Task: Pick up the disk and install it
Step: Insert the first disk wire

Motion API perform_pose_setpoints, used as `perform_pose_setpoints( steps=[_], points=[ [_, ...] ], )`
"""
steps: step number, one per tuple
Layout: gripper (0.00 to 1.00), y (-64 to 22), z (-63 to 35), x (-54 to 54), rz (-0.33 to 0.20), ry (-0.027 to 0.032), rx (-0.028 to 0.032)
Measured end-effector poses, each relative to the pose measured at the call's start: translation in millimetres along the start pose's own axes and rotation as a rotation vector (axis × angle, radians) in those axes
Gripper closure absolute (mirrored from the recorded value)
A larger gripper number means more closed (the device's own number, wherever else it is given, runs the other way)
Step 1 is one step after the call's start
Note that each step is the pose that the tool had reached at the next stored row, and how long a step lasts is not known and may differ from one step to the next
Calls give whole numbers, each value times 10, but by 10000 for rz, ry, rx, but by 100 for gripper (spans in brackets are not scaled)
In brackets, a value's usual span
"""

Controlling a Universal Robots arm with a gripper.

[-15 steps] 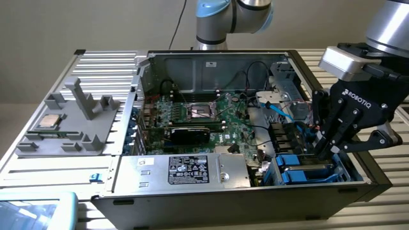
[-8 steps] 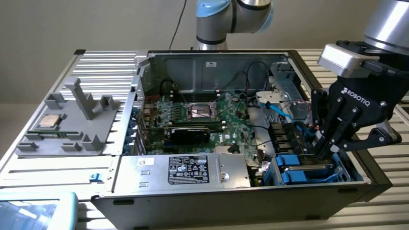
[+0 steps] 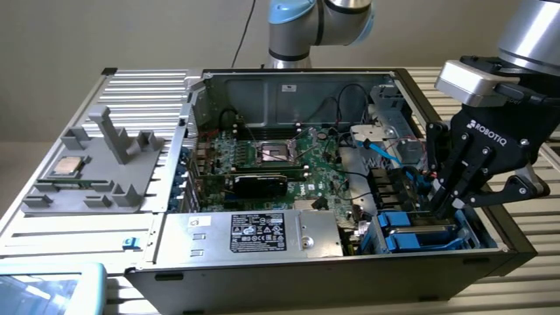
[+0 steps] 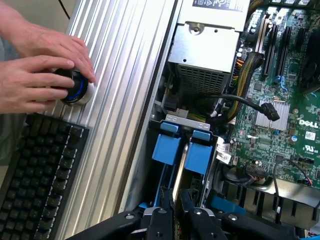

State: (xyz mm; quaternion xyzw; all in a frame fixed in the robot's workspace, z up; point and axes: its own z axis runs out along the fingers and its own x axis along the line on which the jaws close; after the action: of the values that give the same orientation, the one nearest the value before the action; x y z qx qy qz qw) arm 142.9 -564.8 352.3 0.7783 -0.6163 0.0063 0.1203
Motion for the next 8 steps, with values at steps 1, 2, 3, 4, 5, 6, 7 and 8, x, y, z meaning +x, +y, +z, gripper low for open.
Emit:
perform_pose_setpoints(
  steps=[1,2,3,4,5,6,7,8],
  points=[
    [84,0,0,0,0,0,0],
    [84,0,0,0,0,0,0],
    [84,0,0,0,0,0,0],
    [84,0,0,0,0,1,0],
    [84,0,0,0,0,1,0],
    [84,-2,-2,-8,5,3,0],
    [84,-4,-4,-19,13,8,-4],
    [84,-6,-5,-27,22,8,-6]
  ],
)
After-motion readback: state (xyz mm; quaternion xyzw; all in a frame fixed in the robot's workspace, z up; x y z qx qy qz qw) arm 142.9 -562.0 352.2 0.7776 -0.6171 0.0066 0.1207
